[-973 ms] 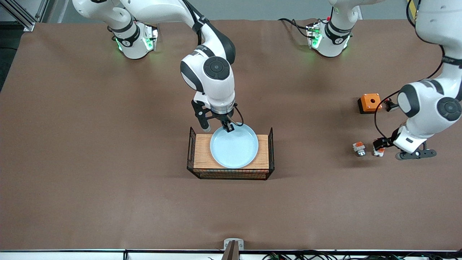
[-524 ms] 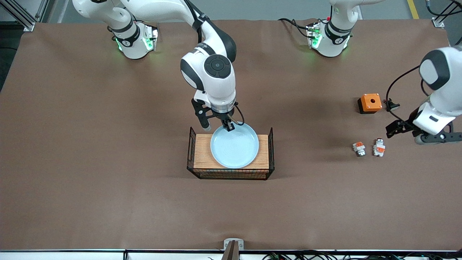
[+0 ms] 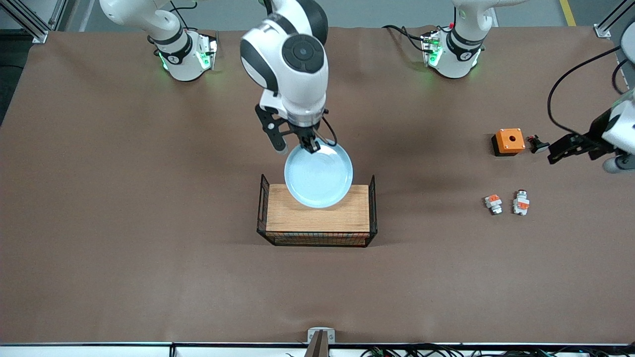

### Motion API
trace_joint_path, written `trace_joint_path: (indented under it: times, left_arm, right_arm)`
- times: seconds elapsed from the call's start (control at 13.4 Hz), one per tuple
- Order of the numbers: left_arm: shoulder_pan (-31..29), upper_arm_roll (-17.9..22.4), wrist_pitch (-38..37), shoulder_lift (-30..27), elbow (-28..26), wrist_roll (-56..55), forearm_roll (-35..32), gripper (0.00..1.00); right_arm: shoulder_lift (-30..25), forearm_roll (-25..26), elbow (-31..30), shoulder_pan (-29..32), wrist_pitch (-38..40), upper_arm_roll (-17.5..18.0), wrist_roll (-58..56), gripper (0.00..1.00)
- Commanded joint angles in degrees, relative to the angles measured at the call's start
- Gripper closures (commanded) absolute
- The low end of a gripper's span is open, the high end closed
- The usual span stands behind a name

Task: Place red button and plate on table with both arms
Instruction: 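Lift the plate with the right gripper while the left gripper withdraws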

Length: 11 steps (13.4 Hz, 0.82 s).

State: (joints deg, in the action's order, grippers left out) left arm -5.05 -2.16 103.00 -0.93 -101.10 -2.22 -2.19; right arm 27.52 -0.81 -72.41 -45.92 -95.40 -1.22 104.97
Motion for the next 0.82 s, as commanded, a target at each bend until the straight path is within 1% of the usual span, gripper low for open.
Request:
trace_joint_path:
  times: [0.0, 0.07, 0.22, 0.37, 0.52, 0.67, 0.75]
  left_arm:
    - [-0.2, -0.2, -8.8, 0.9, 8.8, -0.8, 1.7, 0.00]
    - [-0.2, -0.2, -10.7, 0.9, 11.0, -0.9, 1.8, 0.00]
    - [-0.1, -0.3, -11.6, 0.9, 13.6, -0.8, 1.8, 0.00]
    - [-0.1, -0.2, -12.7, 1.3, 16.0, -0.5, 1.5, 0.00]
    - [0.0, -0.3, -14.5, 1.6, 18.3, -0.5, 1.0, 0.00]
    - [0.3, -0.6, -14.8, 1.6, 18.7, -0.6, 1.0, 0.00]
    - [0.3, -0.8, -14.8, 1.5, 18.7, -1.0, 1.7, 0.00]
  right_arm:
    - [-6.1, -1.7, -1.0, 2.4, 7.5, -0.1, -9.3, 1.00]
    - [-7.5, -1.7, -1.0, 4.2, 10.5, -0.1, -13.3, 1.00]
    - [-10.2, -1.5, -1.0, 7.3, 15.3, -0.3, -22.4, 1.00]
    - [-12.5, -1.3, -1.4, 12.7, 18.3, -0.3, -33.1, 1.00]
    - [-13.5, -0.8, -1.6, 18.8, 20.0, -0.4, -45.9, 1.00]
    - [-14.0, 0.0, -2.7, 25.0, 20.0, -0.4, -58.9, 1.00]
    - [-14.1, 1.2, -3.6, 27.5, 19.5, -0.3, -64.8, 1.00]
